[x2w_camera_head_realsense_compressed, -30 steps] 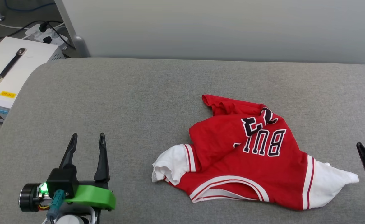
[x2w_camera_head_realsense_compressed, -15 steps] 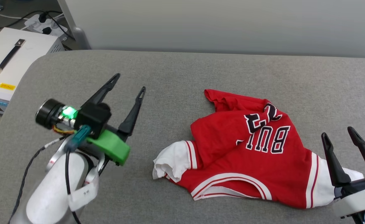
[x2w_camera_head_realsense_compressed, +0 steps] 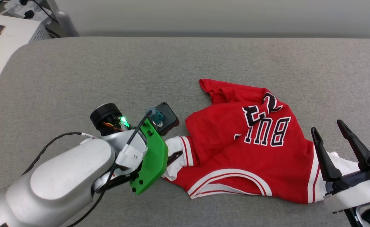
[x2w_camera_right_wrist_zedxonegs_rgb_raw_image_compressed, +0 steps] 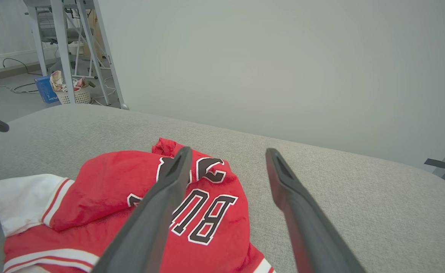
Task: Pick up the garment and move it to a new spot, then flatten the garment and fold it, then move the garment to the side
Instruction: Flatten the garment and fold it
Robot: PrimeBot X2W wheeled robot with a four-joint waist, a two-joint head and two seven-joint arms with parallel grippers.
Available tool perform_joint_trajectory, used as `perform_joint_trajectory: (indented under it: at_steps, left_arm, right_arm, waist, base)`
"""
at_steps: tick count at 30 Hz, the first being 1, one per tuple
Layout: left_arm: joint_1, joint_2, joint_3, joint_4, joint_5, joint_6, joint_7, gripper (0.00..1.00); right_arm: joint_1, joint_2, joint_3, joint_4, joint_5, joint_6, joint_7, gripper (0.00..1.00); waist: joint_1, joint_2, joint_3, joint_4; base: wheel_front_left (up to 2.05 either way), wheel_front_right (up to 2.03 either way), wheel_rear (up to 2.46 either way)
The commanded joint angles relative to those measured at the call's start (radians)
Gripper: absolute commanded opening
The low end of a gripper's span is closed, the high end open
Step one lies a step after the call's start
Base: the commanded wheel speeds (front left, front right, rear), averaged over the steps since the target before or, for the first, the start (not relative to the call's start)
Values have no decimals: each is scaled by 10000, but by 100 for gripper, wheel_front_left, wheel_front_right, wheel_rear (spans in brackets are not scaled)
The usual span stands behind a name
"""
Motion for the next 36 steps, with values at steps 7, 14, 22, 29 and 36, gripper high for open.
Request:
perform_joint_trajectory:
  at_steps: [7,14,22,29,36]
  left_arm:
    - [-768,363,-1524,789,-452,-26,758,100]
    - [58,112,-1576,2006,414,-26,748,100]
    - [4,102,-1450,2154,-55,-26,-1733,0]
    - [494,972,-339,2236,-1080,242,-3397,0]
    - [1292,1606,114,2993,-1616,803,-4199,0]
  right_arm:
    - [-823,-12,375,195,91,-9,-336,100]
    - [-1444,13,564,609,158,-9,-538,100]
    - [-1226,16,337,862,173,-9,-613,100]
    - [-912,18,-13,857,190,-9,-631,100]
    - [-897,12,-230,920,102,-9,-635,100]
  waist:
    - [0,0,1178,-781]
    - [0,0,1926,-969]
    - [0,0,1427,-608]
    - [0,0,1115,-287]
    - [0,0,1228,-225]
  base:
    - [0,0,0]
    - [0,0,0]
    - [0,0,0]
    - [0,0,0]
    - [0,0,0]
